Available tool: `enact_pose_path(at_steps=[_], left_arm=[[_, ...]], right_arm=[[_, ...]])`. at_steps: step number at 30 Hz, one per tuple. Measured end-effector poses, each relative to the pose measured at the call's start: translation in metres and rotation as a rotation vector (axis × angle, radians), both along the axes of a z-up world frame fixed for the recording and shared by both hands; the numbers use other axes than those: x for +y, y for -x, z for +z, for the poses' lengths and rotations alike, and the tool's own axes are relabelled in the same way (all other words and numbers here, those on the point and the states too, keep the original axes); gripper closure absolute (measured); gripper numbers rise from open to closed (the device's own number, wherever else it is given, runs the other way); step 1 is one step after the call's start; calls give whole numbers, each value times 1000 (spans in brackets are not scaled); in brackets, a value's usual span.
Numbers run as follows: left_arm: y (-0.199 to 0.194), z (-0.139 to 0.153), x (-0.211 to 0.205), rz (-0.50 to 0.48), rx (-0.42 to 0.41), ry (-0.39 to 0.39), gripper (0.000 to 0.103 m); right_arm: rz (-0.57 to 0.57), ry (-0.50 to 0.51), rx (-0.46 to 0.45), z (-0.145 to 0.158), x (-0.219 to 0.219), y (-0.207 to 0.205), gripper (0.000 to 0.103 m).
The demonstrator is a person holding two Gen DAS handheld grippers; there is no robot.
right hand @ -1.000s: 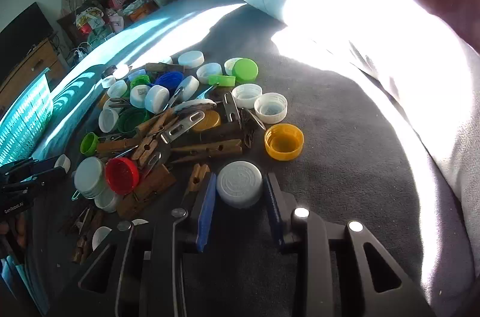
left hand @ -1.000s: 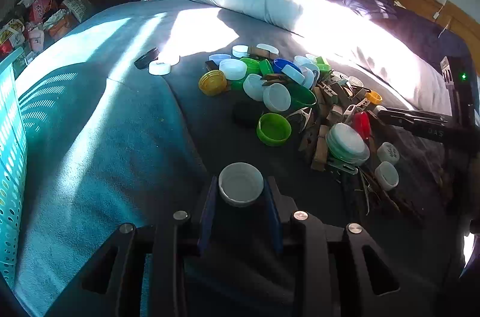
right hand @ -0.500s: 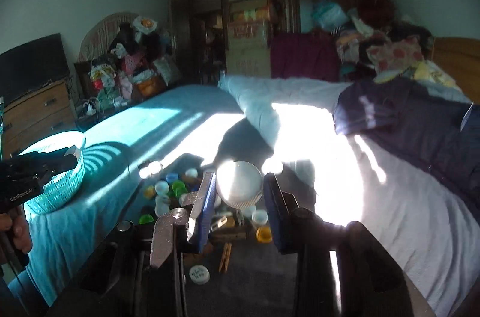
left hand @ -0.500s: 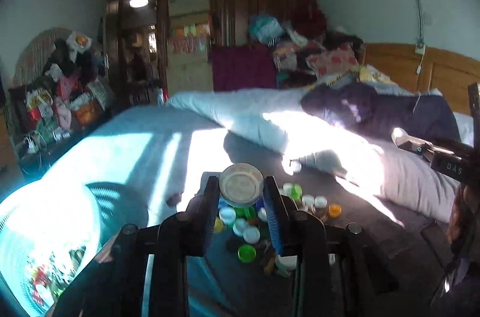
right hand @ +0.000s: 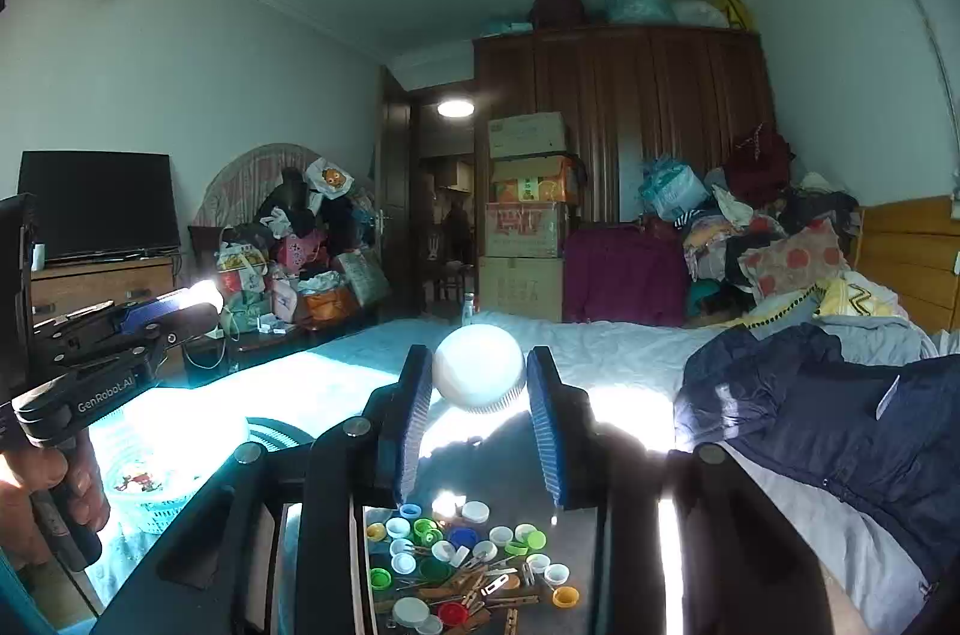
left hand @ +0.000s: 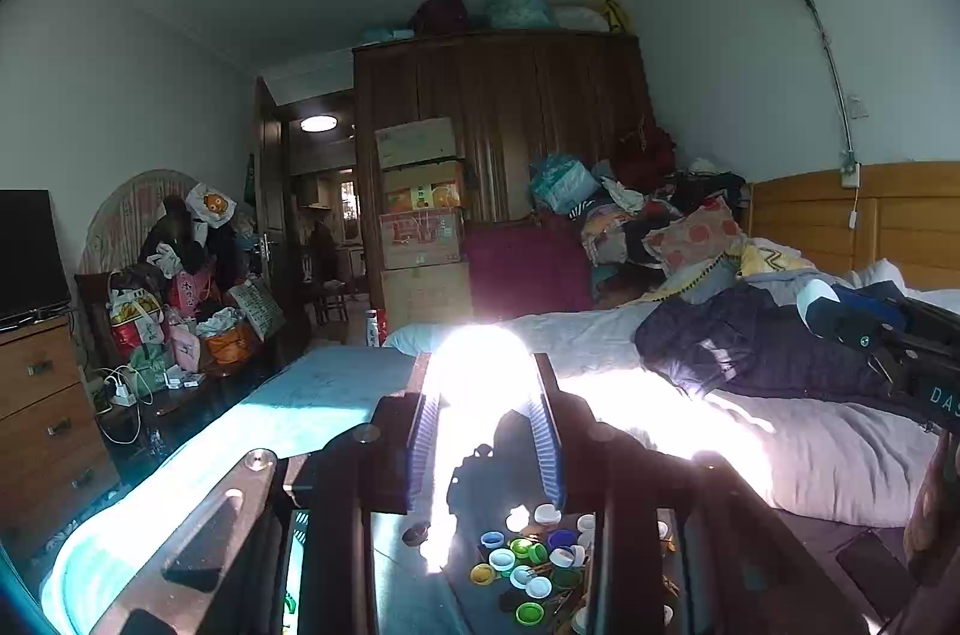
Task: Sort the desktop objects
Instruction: 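Carry both white caps over the teal basket and open both tools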
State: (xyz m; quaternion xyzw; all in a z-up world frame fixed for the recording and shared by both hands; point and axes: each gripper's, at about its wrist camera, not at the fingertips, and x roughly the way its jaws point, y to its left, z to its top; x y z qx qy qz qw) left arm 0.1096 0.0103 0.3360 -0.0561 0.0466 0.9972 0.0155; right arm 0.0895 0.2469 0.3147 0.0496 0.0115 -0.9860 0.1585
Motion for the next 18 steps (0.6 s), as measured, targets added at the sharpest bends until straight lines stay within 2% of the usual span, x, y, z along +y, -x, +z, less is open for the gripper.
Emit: enact_pose_path(at_steps=[6,13,18], left_arm=[[-7,4,-28,60,-59,-21,72],[2,-25,-81,164,-296,-12,72],[-8,-45,-128,228,-360,-41,72]], right_arm=[[61,-26,-49,7,-39,2,72],[169,-48,-137,0,-99,10,72],[233,-57,-167,-3,-141,11,72]])
